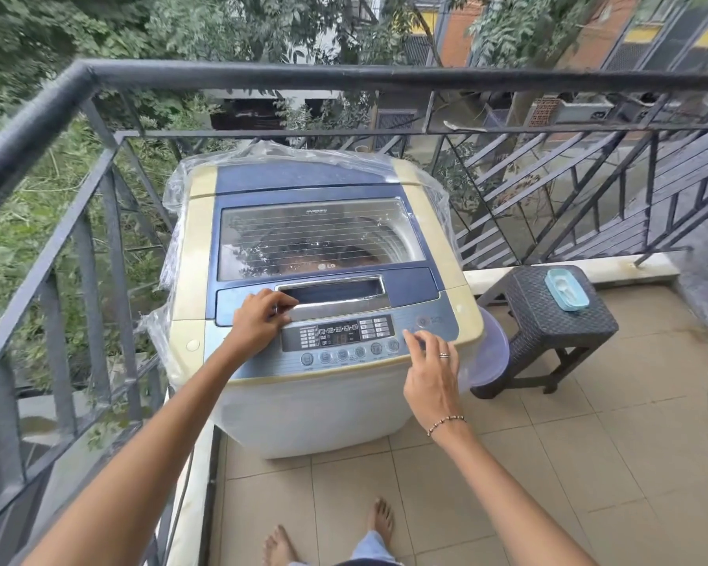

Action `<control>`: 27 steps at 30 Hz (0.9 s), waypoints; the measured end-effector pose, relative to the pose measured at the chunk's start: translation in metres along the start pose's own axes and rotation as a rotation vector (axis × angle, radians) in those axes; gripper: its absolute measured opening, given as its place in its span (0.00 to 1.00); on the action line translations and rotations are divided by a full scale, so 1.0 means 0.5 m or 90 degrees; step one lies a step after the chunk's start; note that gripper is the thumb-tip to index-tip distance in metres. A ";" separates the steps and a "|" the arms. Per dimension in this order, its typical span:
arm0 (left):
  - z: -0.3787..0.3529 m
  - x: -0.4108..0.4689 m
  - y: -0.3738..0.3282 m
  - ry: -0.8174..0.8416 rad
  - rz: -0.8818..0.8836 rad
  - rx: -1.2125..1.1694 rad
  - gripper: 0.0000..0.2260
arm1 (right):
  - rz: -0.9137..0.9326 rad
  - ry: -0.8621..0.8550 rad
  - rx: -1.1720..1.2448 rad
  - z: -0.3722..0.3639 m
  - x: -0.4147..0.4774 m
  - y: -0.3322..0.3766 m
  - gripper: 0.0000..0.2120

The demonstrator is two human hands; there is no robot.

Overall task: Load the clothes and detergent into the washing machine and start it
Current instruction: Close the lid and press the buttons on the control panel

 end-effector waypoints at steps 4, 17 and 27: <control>0.000 -0.001 0.000 -0.006 0.000 -0.002 0.09 | 0.049 0.011 0.027 -0.014 -0.017 0.055 0.26; -0.003 -0.007 0.002 -0.014 -0.004 -0.003 0.09 | 0.231 0.012 0.034 -0.035 -0.028 0.167 0.26; -0.008 -0.001 0.014 -0.016 -0.018 -0.015 0.09 | 0.247 -0.031 0.040 -0.047 -0.027 0.190 0.25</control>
Point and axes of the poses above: each hand's wrist, its own x-axis towards the middle knuckle, its own z-axis out of the back of the hand, y = z × x, the point moved 3 cm from there along x, towards the middle knuckle, and after that the axes turned 8 degrees about y, right-handed, at the moved point
